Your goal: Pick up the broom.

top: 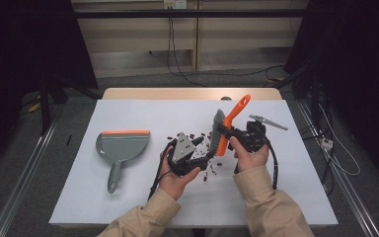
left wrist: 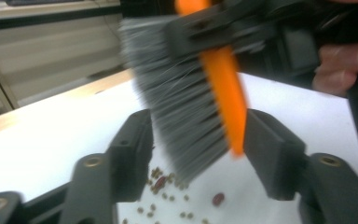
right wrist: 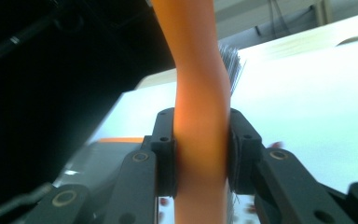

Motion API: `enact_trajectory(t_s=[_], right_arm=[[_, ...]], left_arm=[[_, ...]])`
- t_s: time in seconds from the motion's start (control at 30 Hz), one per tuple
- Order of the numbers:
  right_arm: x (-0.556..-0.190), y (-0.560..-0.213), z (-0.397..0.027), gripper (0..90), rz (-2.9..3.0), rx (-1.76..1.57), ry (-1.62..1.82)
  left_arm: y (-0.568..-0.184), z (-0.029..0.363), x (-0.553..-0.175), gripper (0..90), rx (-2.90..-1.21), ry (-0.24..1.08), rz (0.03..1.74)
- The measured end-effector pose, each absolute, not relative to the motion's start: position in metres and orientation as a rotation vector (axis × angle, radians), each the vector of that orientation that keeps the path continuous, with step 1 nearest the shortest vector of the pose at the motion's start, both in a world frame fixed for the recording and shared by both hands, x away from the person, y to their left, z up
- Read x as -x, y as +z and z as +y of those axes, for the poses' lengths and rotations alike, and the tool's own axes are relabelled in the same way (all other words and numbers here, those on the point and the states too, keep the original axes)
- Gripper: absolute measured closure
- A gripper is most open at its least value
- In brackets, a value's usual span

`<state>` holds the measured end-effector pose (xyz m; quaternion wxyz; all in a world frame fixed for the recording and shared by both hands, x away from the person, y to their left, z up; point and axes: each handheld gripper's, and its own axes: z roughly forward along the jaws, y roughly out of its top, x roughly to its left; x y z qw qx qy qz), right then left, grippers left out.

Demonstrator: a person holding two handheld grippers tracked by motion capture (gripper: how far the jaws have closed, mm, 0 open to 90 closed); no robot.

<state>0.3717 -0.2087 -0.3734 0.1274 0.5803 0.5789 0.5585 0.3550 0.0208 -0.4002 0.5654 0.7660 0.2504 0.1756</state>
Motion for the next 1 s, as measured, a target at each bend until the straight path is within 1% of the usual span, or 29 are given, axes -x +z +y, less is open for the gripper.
enact_trajectory(t_s=[0.2,0.3,0.4,0.67,1.0], right_arm=[[-0.372,-0.367,-0.232,69.1,1.812,-1.617,1.505],[-0.372,-0.366,-0.244,69.1,1.862,-1.609,1.444],[-0.372,-0.367,-0.252,69.1,1.918,-1.594,1.389],[-0.376,-0.37,-0.269,69.1,2.033,-1.591,1.273],[-0.385,-0.378,-0.273,69.1,2.163,-1.615,1.102]], left_arm=[[-0.397,0.04,-0.36,27.2,-1.813,0.405,0.626],[-0.397,0.048,-0.363,25.2,-1.824,0.371,0.629],[-0.396,0.056,-0.364,21.1,-1.832,0.364,0.629],[-0.394,0.081,-0.368,18.0,-1.823,0.353,0.652],[-0.388,0.117,-0.371,15.7,-1.807,0.353,0.68]])
